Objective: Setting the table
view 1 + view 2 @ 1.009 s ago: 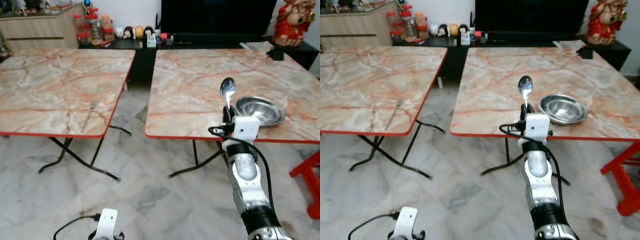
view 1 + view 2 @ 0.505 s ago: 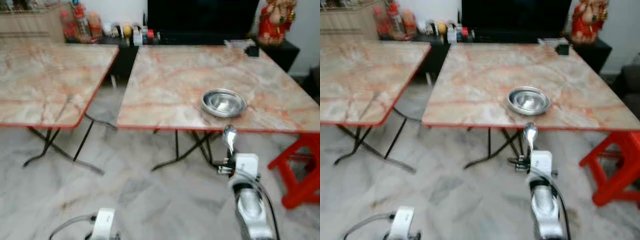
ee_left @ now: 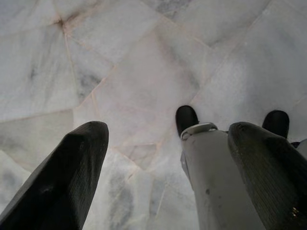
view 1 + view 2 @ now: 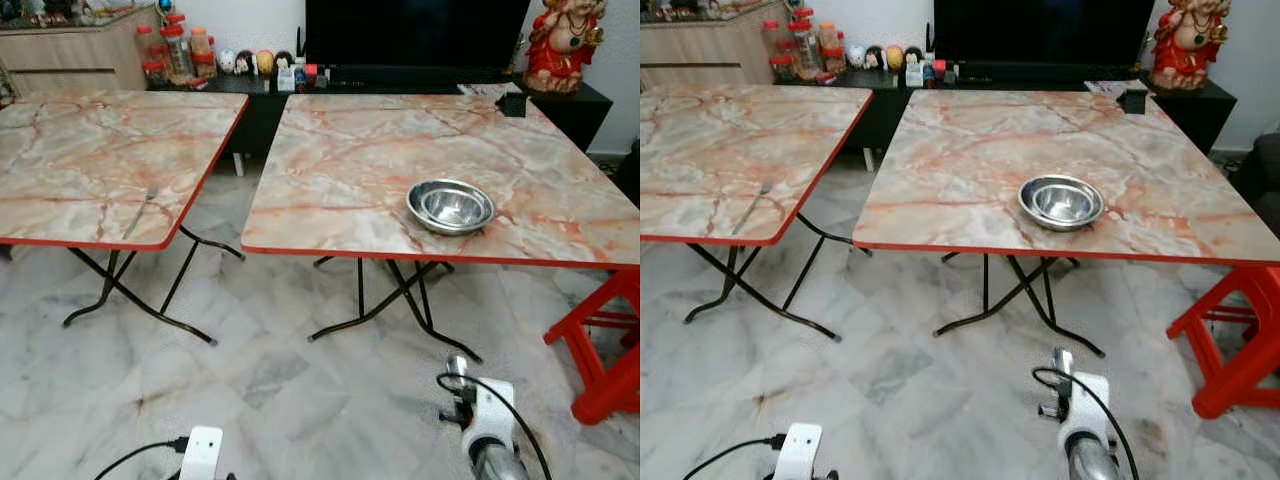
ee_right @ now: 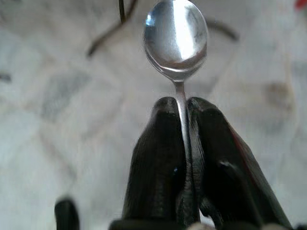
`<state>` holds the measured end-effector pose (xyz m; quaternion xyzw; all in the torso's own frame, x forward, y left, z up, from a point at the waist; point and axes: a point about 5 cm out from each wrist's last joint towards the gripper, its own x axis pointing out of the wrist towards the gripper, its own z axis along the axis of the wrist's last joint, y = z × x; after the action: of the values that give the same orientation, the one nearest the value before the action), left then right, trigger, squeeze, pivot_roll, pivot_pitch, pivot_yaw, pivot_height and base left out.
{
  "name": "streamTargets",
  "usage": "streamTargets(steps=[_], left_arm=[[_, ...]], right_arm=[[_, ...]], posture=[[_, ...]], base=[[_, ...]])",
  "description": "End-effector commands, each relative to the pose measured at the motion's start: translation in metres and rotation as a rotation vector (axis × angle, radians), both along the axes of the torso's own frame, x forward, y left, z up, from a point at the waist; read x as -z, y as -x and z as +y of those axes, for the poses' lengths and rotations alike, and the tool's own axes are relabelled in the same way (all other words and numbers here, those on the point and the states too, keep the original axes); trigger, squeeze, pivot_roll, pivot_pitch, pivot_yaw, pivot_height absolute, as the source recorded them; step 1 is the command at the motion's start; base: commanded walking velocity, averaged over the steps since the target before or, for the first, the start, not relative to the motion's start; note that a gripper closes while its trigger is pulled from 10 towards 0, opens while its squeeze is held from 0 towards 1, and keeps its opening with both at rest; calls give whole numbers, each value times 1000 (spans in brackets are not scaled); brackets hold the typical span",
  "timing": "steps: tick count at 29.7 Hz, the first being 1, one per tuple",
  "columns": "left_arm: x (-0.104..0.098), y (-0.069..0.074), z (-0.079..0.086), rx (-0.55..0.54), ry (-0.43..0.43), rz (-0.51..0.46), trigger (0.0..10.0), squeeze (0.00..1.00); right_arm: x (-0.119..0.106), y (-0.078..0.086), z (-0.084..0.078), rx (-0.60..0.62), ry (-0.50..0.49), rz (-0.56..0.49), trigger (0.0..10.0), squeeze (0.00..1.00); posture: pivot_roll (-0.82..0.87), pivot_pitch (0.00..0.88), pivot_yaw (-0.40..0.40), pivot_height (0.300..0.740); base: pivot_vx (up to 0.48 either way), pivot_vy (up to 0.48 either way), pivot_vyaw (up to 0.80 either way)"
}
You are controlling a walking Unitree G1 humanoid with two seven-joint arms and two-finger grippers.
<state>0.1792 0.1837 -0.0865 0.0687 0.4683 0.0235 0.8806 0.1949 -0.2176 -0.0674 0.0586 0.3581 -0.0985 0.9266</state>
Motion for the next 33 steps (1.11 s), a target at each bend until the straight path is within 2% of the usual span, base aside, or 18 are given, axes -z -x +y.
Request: streamTargets(steps=[1,5,9,14,24,28,33], left_arm=[[1,2,1,0,-2,17,10000,0],[0,0,2,2,-3,15,10000,0],[0,-1,2,2,-3,14,10000,0],[0,-2,-5,9,18,25,10000,0],[1,-1,-7,29,16,34,10000,0],[2,1,-6,35,6,42,10000,0],[1,2,-1,-20,18,22,10000,0]], right_arm=[[10,17,-3,15,5,101,10000,0],[18,32,-2,45,-8,165,10000,0],[19,32,-1,50,-26,165,10000,0],[21,31,9,16,-65,185,10000,0],[19,27,7,8,-52,178,10000,0],[19,27,7,9,-50,175,10000,0],[21,31,8,29,-57,182,10000,0]], posture=[[-61,0,-3,740],[-52,0,-8,740],[-52,0,-8,740],[-63,0,-10,740],[-62,0,-10,740],[-64,0,-6,740],[-57,0,-5,740]], base=[[0,0,0],[0,0,0],[0,0,0],[0,0,0],[0,0,0],[0,-244,0],[0,0,0]])
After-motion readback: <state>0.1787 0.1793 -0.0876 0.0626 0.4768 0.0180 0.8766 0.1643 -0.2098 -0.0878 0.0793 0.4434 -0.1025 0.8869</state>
